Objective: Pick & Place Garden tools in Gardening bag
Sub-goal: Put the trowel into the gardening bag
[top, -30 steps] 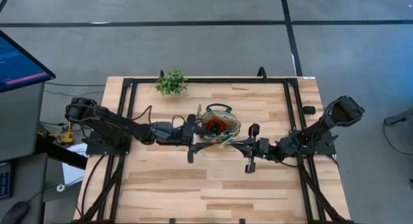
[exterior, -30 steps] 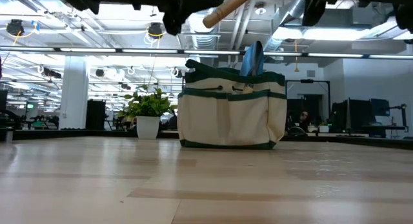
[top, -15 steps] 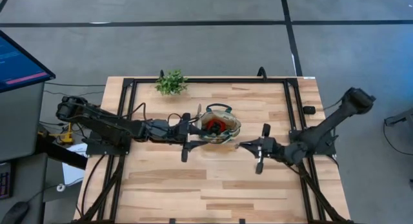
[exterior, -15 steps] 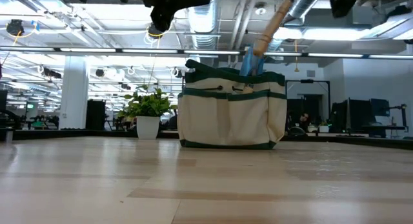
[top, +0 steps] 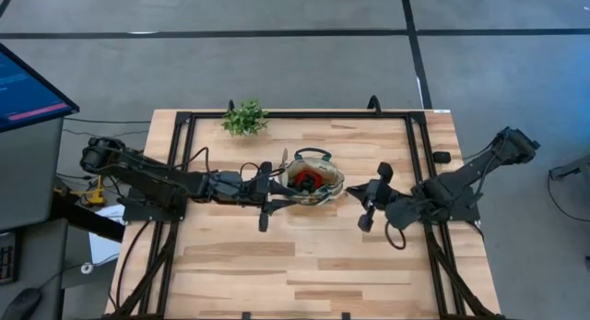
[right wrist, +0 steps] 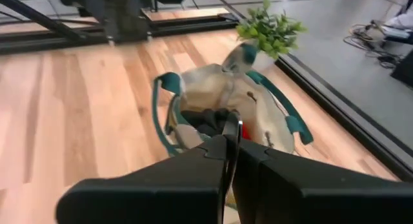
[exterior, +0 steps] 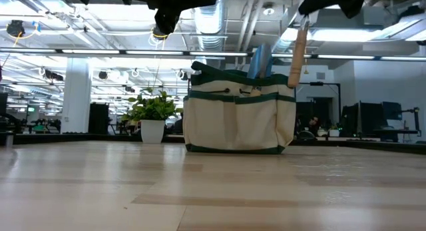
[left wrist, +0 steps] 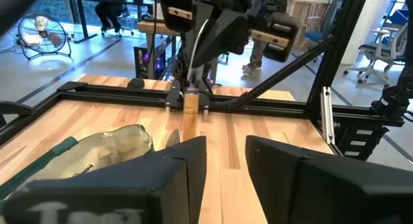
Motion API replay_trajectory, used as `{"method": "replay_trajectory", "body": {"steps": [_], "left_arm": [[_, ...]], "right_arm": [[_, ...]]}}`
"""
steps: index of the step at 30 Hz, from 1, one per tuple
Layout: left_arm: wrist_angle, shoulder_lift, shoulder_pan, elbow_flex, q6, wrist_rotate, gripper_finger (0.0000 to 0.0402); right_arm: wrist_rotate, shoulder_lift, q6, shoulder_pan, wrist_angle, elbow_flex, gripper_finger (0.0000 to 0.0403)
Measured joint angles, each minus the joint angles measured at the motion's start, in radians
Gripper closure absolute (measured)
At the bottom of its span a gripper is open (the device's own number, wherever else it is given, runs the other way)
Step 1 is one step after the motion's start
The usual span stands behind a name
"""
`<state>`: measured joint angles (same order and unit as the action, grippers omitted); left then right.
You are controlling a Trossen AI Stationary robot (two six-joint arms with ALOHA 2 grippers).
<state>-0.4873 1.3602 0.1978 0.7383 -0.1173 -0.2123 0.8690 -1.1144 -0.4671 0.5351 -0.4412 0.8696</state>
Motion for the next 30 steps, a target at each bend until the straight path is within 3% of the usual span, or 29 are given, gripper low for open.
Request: {"method": "replay_trajectory", "body": {"steps": [19, 30], "left_arm": [[0.001, 0.0, 0.0, 0.0, 0.0, 0.0, 0.0307], [0.001, 0.0, 0.0, 0.0, 0.0, 0.0, 0.0307]], "right_arm": [[-0.038, -0.02, 0.109, -0.148, -0.019, 0.001, 0.0403], [-0.134, -0.019, 0.108, -0.195, -0.003, -0.007, 0.0403]]}}
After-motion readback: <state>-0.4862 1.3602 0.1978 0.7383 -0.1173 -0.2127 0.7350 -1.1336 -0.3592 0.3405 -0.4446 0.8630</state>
